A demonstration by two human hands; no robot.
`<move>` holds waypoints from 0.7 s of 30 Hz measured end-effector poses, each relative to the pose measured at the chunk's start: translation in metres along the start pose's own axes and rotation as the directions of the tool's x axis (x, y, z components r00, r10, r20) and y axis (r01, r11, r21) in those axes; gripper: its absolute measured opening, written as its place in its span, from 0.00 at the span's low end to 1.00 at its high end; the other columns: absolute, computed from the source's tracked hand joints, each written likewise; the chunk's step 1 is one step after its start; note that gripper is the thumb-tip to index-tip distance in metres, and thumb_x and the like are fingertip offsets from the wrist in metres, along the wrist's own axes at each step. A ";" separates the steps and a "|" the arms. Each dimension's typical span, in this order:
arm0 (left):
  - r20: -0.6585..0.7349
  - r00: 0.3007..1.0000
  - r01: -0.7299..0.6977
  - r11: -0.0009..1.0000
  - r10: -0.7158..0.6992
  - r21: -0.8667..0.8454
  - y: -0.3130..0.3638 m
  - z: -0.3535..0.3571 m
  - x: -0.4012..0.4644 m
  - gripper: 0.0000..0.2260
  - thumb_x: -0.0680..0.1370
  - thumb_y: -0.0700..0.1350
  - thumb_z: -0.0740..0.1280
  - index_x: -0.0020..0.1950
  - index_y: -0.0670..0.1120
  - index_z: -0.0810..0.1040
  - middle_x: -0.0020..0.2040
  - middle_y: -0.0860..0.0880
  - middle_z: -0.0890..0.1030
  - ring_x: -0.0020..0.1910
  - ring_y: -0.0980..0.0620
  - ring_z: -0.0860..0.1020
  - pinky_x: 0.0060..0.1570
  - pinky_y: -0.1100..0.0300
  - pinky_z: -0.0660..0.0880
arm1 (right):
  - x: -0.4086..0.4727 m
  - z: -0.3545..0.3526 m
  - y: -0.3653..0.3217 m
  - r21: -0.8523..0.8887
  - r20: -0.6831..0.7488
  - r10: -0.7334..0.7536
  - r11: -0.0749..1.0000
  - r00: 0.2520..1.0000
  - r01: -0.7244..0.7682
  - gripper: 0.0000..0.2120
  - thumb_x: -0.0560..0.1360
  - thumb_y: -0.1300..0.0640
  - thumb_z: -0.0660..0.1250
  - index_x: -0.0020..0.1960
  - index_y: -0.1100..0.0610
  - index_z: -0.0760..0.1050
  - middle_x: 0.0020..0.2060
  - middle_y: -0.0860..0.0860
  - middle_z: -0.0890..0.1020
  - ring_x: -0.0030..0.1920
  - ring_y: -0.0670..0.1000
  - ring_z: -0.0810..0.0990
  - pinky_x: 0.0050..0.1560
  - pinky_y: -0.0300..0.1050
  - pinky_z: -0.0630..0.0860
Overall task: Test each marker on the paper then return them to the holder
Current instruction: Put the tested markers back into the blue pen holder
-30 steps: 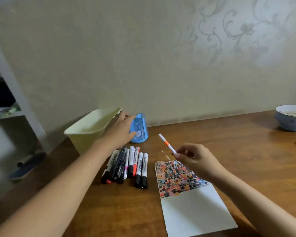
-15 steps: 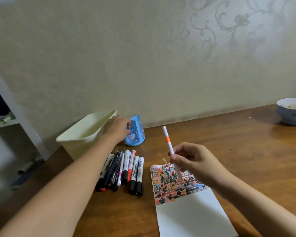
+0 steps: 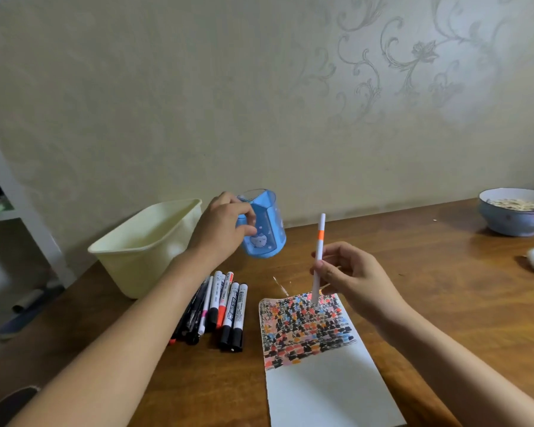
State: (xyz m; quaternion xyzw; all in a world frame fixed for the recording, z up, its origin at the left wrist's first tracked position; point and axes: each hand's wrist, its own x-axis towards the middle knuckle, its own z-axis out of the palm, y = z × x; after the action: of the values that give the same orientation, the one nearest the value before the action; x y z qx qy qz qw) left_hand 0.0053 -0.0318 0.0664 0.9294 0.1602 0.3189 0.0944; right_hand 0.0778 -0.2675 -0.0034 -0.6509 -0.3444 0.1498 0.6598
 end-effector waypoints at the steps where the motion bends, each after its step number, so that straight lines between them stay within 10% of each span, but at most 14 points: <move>1: 0.022 1.000 -0.013 0.999 0.014 -0.029 0.008 -0.001 -0.007 0.06 0.71 0.41 0.76 0.42 0.48 0.81 0.49 0.51 0.74 0.52 0.54 0.69 0.51 0.60 0.66 | 0.000 0.000 -0.001 0.019 -0.011 -0.011 1.000 1.000 0.011 0.05 0.79 0.60 0.68 0.54 0.56 0.78 0.43 0.54 0.86 0.44 0.53 0.86 0.42 0.42 0.81; 15: 0.134 0.988 -0.062 0.988 0.081 -0.140 0.039 0.007 -0.072 0.05 0.72 0.42 0.76 0.44 0.49 0.82 0.52 0.53 0.74 0.54 0.57 0.70 0.45 0.71 0.65 | -0.001 0.002 -0.008 0.268 -0.118 -0.109 0.953 0.987 0.138 0.41 0.76 0.64 0.71 0.77 0.38 0.54 0.42 0.57 0.85 0.45 0.58 0.87 0.47 0.50 0.84; 21: 0.087 0.989 -0.107 0.981 0.123 -0.164 0.032 0.015 -0.079 0.10 0.71 0.46 0.77 0.49 0.52 0.81 0.53 0.55 0.75 0.54 0.58 0.72 0.47 0.71 0.68 | -0.001 0.007 -0.021 0.223 -0.271 -0.194 0.940 0.943 0.257 0.36 0.77 0.66 0.70 0.75 0.43 0.57 0.45 0.60 0.84 0.45 0.56 0.87 0.45 0.49 0.84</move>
State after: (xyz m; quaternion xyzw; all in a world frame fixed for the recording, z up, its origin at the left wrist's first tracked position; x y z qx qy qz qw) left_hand -0.0368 -0.0911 0.0193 0.9409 0.0755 0.2903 0.1574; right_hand 0.0678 -0.2652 0.0159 -0.5297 -0.3109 0.0343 0.7884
